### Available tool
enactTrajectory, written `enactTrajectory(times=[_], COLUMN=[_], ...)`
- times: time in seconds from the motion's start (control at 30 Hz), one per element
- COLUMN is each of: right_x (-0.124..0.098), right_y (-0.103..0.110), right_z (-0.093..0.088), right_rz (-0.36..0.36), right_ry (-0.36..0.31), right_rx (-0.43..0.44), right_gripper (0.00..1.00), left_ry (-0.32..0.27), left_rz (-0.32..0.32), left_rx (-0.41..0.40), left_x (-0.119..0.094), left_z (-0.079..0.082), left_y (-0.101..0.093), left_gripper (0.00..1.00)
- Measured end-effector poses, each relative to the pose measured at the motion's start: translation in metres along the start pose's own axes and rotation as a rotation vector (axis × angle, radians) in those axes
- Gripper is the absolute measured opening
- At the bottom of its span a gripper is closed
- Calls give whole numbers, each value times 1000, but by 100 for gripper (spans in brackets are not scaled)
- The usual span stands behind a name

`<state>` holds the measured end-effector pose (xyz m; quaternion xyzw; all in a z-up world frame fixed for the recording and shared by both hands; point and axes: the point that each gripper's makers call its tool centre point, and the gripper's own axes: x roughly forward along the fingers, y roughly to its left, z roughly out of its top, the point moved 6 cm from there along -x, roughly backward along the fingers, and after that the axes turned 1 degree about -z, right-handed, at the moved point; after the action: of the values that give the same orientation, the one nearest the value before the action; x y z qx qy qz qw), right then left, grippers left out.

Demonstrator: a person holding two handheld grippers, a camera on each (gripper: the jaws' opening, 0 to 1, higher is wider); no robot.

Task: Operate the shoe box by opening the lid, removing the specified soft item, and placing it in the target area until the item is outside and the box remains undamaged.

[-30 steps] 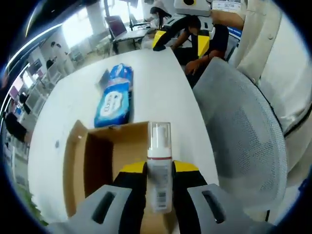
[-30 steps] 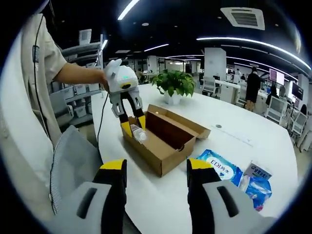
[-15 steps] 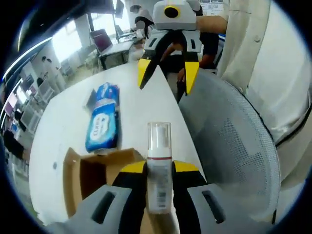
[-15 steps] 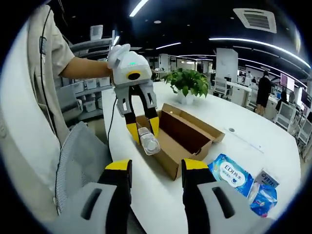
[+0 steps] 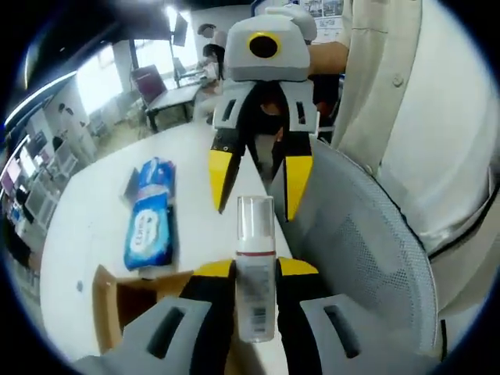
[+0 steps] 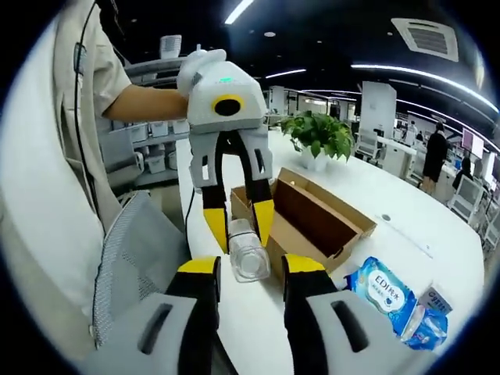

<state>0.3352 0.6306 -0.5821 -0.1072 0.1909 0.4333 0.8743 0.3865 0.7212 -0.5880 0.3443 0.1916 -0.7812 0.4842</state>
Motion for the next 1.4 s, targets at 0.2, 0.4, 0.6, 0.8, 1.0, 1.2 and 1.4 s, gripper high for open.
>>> enactTrajectory(times=[0.2,0.4,0.6,0.8,1.0,1.2,1.4], right_x=[1,2,3,3,4,6,10], right_y=[4,8,9,4,-5,-16,-30], right_z=[0,-2,-2,0,4,8,14], right_rz=[20,38,46,50,47,49,58], right_ry=[12,44,69,92,111,128,149], right_rx=[-26,-72,-76,-71,-87,-111,-139], right_gripper=[19,18,17,16,16,16,16], left_ry=[-33,-43,-55,-78,-103,-114,-134], left_rz=[-12,-19,-16,6,59,121,198], left_rx=[9,12,7,-22,-28,-44,-100], left_x=[4,7,10,11,12,3,-7], left_z=[7,5,2,1,0,-8,-22], left_y=[-4,-6,-7,-5,4,14,21], left_gripper=[17,17,18,18,21,27,35])
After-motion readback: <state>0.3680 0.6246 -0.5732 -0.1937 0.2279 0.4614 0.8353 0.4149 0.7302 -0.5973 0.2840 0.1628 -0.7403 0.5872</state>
